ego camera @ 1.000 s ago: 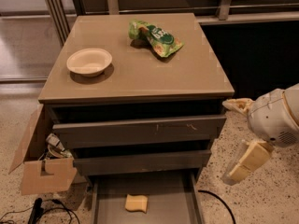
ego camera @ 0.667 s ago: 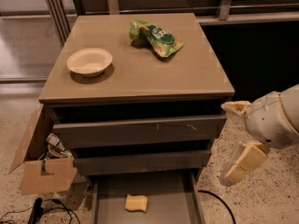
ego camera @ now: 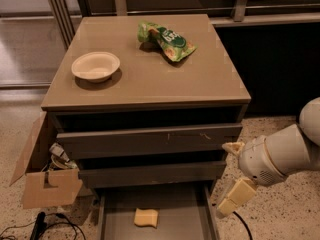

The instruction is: Pick sponge from bottom drawer and place on counter

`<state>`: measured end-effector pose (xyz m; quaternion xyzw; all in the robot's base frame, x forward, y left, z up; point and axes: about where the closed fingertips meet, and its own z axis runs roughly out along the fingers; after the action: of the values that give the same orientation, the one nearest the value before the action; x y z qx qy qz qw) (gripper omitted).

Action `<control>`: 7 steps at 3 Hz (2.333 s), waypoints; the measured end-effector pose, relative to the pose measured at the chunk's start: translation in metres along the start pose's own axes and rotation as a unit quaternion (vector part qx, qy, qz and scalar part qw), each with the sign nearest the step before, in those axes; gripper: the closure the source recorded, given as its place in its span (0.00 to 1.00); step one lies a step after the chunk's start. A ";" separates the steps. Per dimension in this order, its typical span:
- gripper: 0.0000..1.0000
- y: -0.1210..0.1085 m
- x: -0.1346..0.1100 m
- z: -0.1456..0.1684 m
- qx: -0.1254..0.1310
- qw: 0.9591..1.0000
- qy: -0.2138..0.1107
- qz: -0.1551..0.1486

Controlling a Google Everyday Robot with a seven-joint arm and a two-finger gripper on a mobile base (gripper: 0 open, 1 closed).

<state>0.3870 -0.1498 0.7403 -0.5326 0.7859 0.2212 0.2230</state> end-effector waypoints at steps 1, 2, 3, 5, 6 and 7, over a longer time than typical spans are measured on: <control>0.00 -0.004 0.035 0.045 -0.006 1.000 -0.011 0.015; 0.00 -0.002 0.056 0.085 -0.006 0.999 -0.036 -0.008; 0.00 -0.002 0.056 0.085 -0.006 0.999 -0.036 -0.008; 0.00 -0.006 0.042 0.151 -0.026 0.997 -0.070 -0.008; 0.00 -0.008 0.037 0.186 -0.024 0.995 -0.098 -0.009; 0.00 -0.013 0.041 0.214 -0.015 0.992 -0.128 -0.011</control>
Offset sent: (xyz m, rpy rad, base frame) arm -0.0120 0.0130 -0.1380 0.1099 -0.0613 0.0337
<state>0.4107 -0.0590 0.5430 -0.5119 0.7416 0.2965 0.3163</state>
